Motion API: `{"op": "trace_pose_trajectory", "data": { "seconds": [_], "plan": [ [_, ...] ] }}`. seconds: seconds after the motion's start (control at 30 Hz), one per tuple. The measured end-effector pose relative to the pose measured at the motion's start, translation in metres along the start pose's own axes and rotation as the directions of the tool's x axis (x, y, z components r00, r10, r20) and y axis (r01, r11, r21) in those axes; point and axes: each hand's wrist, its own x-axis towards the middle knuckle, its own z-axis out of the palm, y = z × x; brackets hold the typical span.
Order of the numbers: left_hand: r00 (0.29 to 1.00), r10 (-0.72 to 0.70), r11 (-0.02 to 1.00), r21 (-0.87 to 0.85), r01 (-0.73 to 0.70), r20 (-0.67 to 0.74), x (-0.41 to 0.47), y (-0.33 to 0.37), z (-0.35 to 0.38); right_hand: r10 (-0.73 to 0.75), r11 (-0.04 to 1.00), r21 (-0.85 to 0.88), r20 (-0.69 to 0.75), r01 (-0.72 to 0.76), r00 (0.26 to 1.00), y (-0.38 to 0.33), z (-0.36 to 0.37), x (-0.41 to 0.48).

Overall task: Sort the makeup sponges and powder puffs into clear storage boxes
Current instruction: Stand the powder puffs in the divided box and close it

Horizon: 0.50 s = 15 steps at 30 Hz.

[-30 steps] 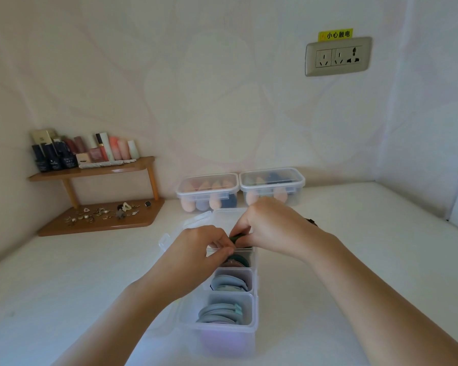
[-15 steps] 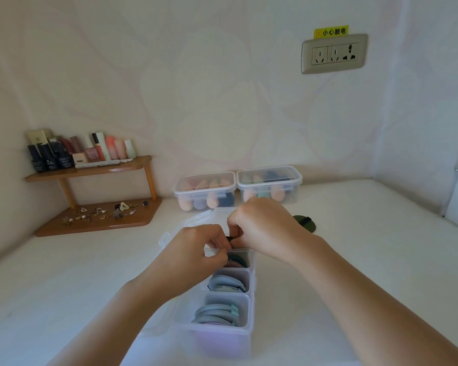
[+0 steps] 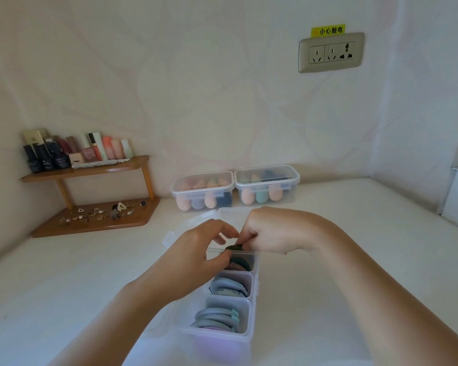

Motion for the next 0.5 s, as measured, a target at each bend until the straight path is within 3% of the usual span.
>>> {"op": "trace_pose_trajectory", "data": {
  "seconds": [0.1, 0.2, 0.3, 0.4, 0.43, 0.5],
  "plan": [
    [0.998, -0.001, 1.000, 0.023, -0.001, 0.065, 0.002, -0.001, 0.001, -0.011, 0.998, 0.067, -0.123, 0.019, 0.992, 0.000, 0.003, 0.002],
    [0.994, 0.019, 0.996, 0.089, -0.028, 0.104, 0.003, -0.001, 0.000, 0.033, 0.962, 0.272, -0.219, 0.029, 0.975, 0.007, -0.007, -0.006],
    [0.987, 0.032, 0.989, 0.141, -0.055, 0.160, 0.004, 0.002, -0.002, 0.172, 0.910, 0.414, -0.390, 0.005, 0.905, 0.029, -0.021, -0.006],
    [0.977, 0.024, 0.977, 0.201, -0.068, 0.213, 0.004, 0.003, -0.004, 0.407, 0.911, 0.260, -0.434, -0.321, 0.803, 0.064, -0.024, 0.003],
    [0.974, 0.019, 0.972, 0.223, -0.071, 0.225, 0.004, 0.004, -0.004, 0.470, 0.881, 0.162, -0.394, -0.444, 0.790, 0.074, -0.020, 0.005],
    [0.971, 0.007, 0.957, 0.281, -0.076, 0.238, 0.004, 0.003, -0.003, 0.534, 0.833, 0.023, -0.295, -0.552, 0.793, 0.086, -0.012, 0.011]
  ]
}}
